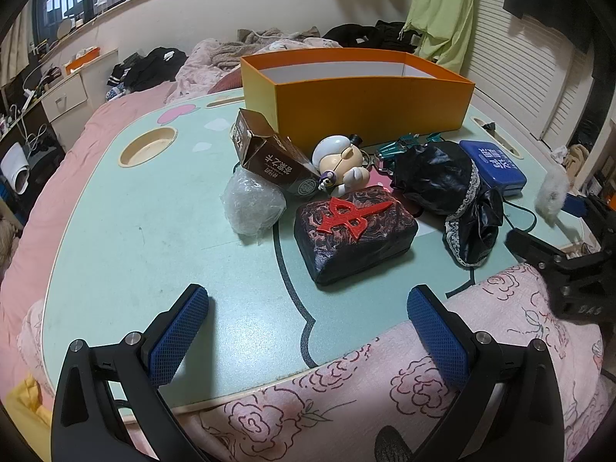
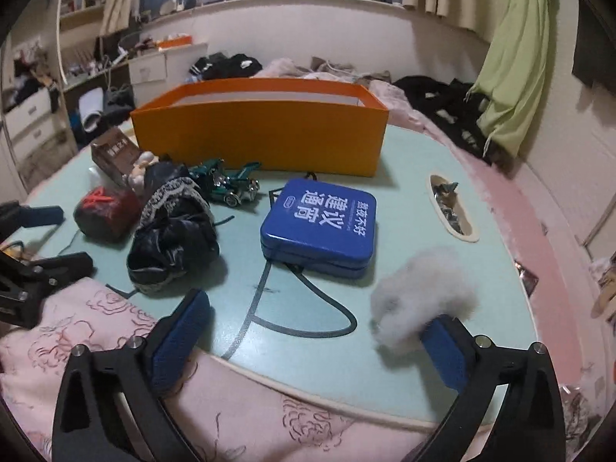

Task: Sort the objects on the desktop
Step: 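Lift the fur ball out of the box with the right tool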

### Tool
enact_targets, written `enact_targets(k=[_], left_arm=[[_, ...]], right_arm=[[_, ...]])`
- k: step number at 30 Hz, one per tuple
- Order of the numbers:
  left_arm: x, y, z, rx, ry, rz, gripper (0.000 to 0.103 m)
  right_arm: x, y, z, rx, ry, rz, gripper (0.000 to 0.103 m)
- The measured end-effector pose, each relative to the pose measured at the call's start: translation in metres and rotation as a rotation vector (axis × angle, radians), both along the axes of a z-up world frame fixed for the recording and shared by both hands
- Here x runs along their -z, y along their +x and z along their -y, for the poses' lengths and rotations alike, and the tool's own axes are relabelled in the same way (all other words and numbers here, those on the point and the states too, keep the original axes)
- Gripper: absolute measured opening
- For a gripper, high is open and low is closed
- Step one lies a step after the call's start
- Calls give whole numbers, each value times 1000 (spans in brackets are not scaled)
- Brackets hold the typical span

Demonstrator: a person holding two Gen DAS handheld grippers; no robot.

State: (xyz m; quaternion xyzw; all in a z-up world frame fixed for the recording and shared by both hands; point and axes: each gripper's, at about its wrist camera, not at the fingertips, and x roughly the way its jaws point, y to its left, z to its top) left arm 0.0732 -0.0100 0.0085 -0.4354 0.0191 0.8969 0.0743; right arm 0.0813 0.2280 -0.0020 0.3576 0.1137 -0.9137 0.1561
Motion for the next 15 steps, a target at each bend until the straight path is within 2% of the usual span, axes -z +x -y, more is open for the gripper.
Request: enact_targets(k=[3,7,9,12,15], left_arm=[[0,0,1,-1,1,0,103],[0,0,1,-1,3,0,103],[1,0,2,-2,3,1,103],[1,0,2,-2,3,1,103],[1,0,2,-2,2,0,103]], right_arm=[[2,0,-5,-10,-32,-2,103],[-4,3,-24,-60,-210,-18,103],[-9,3,-28,-78,-252,-35,103],[-22,7,-21,-122,-259,-109,103],[-36,7,-3,-128,-202,-180,103]])
